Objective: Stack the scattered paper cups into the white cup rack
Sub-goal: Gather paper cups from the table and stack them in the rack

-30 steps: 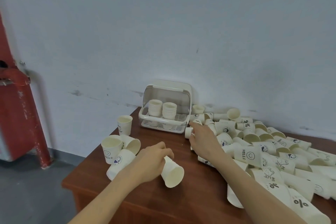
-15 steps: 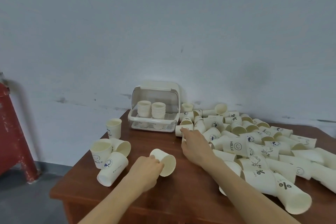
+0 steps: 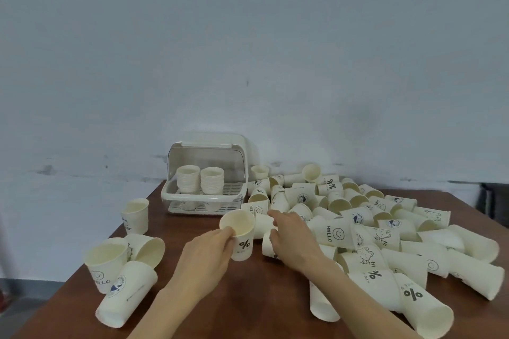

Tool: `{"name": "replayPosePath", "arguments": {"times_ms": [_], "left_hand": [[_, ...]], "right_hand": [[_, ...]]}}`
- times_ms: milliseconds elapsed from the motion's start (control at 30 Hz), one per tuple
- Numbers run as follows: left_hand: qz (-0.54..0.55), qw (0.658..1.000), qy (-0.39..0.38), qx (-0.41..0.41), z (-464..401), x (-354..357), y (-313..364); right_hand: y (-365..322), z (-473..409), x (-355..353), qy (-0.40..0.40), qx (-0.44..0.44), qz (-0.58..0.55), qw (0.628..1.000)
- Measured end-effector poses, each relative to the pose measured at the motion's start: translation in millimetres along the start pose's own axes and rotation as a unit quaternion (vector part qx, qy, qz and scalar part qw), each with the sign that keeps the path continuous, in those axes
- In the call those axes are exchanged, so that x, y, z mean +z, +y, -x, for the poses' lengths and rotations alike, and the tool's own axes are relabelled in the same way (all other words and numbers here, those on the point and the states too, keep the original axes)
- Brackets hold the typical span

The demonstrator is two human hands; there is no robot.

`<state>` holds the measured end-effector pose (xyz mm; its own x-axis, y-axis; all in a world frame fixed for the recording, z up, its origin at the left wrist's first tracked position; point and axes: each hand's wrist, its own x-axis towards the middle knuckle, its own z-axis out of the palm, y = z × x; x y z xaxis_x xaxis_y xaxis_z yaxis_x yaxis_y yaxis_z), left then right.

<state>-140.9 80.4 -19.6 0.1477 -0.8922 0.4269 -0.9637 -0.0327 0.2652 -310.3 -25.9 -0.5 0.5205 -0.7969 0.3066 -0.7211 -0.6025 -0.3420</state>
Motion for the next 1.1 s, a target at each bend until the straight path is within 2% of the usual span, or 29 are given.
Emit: {"name": "replayPosePath", "arguments": {"times_ms": [200, 600, 1100], "left_hand": [[0.033, 0.999, 0.041, 0.005, -6.2, 15.5, 14.4], [0.084, 0.994, 0.064, -0.013, -28.9, 21.2, 45.9], [0.135, 0.986, 0.095, 0.011, -59.2, 38.6, 86.2]], "right_hand": [[21.7, 1.2, -5.8, 0.016, 0.006, 0.002, 1.0], [54.0, 2.1, -27.7, 0.038, 0.018, 0.0, 0.999], [115.5, 2.5, -61.4, 0.073, 0.076, 0.01, 0.994]]}}
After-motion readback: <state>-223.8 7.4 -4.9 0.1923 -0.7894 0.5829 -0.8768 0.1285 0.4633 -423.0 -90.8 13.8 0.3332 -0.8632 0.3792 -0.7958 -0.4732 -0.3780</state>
